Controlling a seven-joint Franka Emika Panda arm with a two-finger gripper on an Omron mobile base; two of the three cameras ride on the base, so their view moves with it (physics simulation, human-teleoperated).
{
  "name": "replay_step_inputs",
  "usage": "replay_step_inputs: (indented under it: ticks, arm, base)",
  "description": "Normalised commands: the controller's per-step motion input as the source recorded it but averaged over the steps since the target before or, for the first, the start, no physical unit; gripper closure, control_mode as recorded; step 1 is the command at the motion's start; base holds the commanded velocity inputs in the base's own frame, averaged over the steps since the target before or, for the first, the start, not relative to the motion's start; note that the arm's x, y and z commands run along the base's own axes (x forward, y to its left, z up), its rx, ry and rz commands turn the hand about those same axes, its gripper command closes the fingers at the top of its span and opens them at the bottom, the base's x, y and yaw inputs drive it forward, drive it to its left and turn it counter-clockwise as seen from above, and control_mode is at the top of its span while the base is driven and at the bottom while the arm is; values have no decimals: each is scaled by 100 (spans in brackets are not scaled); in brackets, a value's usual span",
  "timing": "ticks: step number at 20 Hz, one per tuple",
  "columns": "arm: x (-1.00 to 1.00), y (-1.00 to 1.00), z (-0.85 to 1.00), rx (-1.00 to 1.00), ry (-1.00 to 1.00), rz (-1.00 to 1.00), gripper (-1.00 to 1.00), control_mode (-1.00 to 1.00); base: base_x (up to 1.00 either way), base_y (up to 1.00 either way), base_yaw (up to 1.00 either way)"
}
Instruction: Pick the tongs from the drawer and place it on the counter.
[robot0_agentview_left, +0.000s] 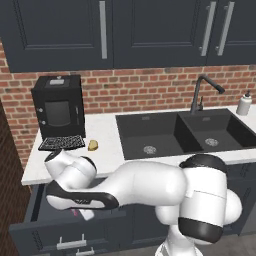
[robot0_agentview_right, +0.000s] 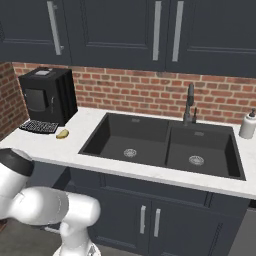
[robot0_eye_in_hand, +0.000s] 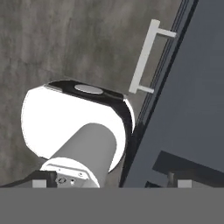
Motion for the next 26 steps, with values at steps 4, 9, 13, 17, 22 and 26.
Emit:
replay_step_inputs:
  ticks: [4, 9, 13, 17, 22, 26]
  arm:
    - [44, 0, -28, 0, 0, 2, -100, -100]
    - [11, 0, -38, -1, 1, -1, -100, -100]
    - [-4, 0, -45, -1, 0, -11, -100, -100]
    - [0, 0, -19, 0, 0, -14, -100, -100]
    - [15, 0, -15, 0, 0, -11, -100, -100]
    - [1, 0, -46, -1, 1, -4, -100, -100]
  base:
    - [0, 0, 0]
    - [0, 0, 0]
    - [0, 0, 0]
    - [0, 0, 0]
    - [0, 0, 0]
    - [0, 0, 0]
